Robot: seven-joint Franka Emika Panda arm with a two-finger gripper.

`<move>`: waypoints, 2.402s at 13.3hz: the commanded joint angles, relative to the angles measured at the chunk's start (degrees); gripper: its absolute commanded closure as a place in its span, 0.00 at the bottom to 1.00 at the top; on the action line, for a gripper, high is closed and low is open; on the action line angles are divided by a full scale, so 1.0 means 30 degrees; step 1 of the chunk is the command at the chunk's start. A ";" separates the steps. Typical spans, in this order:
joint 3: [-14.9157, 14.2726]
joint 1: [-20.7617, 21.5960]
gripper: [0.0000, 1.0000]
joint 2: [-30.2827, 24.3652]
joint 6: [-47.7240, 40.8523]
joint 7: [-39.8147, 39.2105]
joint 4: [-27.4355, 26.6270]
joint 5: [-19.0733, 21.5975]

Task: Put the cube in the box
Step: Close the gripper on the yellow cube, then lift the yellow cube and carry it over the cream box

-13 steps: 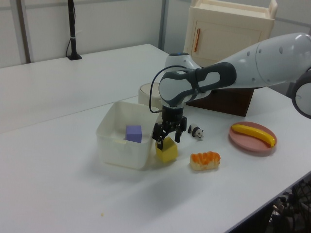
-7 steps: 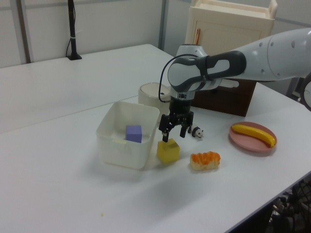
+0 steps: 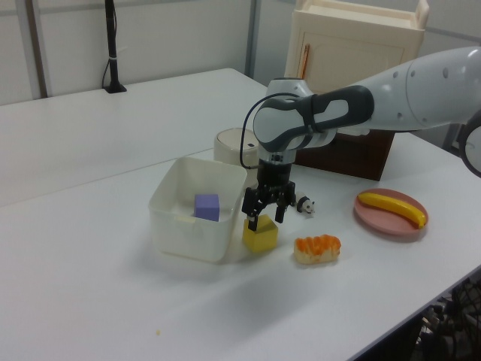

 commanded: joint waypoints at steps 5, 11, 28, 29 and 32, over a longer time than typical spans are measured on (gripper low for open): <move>-0.0245 0.0441 0.44 -0.0101 0.0331 0.0317 -0.0239 -0.0739; -0.0246 0.0295 0.54 0.0104 0.0360 0.0287 -0.0180 -0.1533; -0.0187 0.0936 0.00 0.1157 0.2756 0.1895 -0.0180 -0.0098; -0.0187 0.1026 0.00 0.1450 0.2850 0.1928 -0.0151 -0.0127; -0.0216 0.0940 0.57 0.1191 0.2414 0.1199 -0.0151 -0.0507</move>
